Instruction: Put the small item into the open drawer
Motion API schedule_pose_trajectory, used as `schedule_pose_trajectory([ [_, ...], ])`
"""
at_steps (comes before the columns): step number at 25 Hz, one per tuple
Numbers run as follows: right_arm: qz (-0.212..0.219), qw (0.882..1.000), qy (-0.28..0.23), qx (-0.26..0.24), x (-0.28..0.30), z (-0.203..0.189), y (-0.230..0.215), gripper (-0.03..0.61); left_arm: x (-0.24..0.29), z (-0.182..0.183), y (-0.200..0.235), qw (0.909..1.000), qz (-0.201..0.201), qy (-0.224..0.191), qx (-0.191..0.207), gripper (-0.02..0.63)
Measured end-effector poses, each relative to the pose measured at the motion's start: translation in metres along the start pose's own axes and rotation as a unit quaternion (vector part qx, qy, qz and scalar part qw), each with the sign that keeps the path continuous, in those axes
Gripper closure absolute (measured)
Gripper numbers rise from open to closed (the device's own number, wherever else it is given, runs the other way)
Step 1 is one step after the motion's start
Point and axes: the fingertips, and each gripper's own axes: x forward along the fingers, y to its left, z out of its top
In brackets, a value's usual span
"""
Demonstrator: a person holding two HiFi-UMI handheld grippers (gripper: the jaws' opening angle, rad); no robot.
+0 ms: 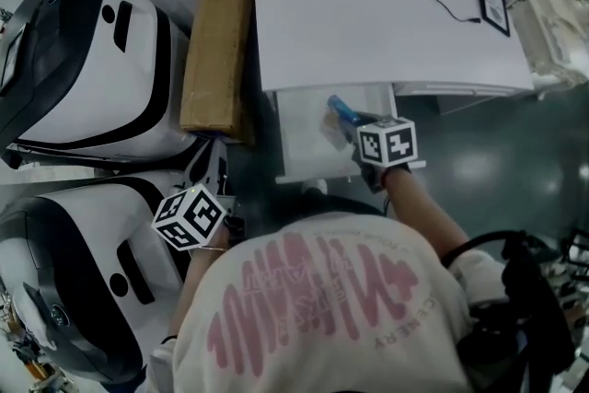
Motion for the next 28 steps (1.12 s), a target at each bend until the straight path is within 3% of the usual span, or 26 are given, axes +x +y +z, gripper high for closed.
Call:
schedule_pose_trajectory([
  [28, 0.003, 0.995, 0.097, -0.013, 0.062, -0.033, -0.024, 0.489, -0.001, 0.006, 0.037, 0.9973, 0.066, -0.008, -0.03, 0.583],
])
